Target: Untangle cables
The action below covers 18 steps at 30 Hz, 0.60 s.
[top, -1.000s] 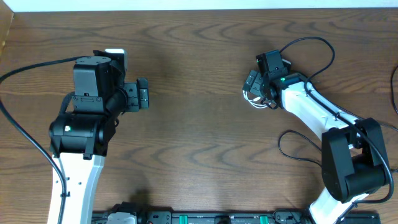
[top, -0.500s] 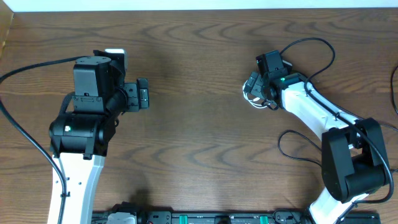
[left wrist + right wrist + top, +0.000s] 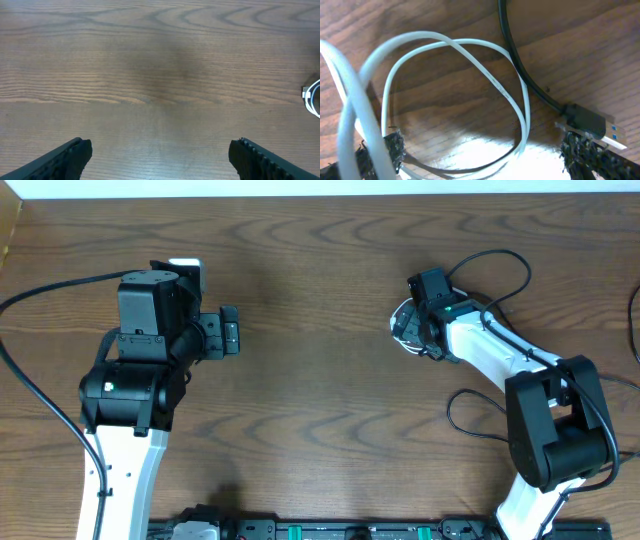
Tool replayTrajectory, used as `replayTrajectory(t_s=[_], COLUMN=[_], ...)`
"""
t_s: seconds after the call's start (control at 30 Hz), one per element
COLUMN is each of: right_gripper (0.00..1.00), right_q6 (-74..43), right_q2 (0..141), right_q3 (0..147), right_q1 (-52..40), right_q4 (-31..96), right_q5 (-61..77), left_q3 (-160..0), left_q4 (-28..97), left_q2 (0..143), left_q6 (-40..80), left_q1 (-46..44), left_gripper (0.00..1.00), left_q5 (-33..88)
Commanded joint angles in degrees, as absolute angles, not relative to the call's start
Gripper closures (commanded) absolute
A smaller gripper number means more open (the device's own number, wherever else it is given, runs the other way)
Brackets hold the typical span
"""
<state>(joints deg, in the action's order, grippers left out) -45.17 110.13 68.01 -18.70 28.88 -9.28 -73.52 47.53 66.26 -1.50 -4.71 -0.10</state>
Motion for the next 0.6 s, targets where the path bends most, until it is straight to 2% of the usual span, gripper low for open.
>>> replayTrajectory(t_s=[0.0,0.3,0.57], right_gripper=[0.01,0.01,0.01], right_q6=[-47.2,-47.7,-41.4], right_q2=[110.9,111.7,110.1], right_q3=[67.7,67.7,67.7], right_q1=[-18.8,-18.8,-18.8], right_q4=[28.7,27.4,25.3], right_q5=[-11.9,-9.0,-3.1], left_q3=[-74.0,-74.0,-74.0], left_q4=[47.5,47.5,47.5], left_q2=[66.2,66.2,66.2], left_q6=[-1.8,-1.8,-1.8], left_q1=[-4.7,-4.7,-4.7], left_gripper=[0.08,0.07,0.08], left_q5=[0.0,0.0,0.0])
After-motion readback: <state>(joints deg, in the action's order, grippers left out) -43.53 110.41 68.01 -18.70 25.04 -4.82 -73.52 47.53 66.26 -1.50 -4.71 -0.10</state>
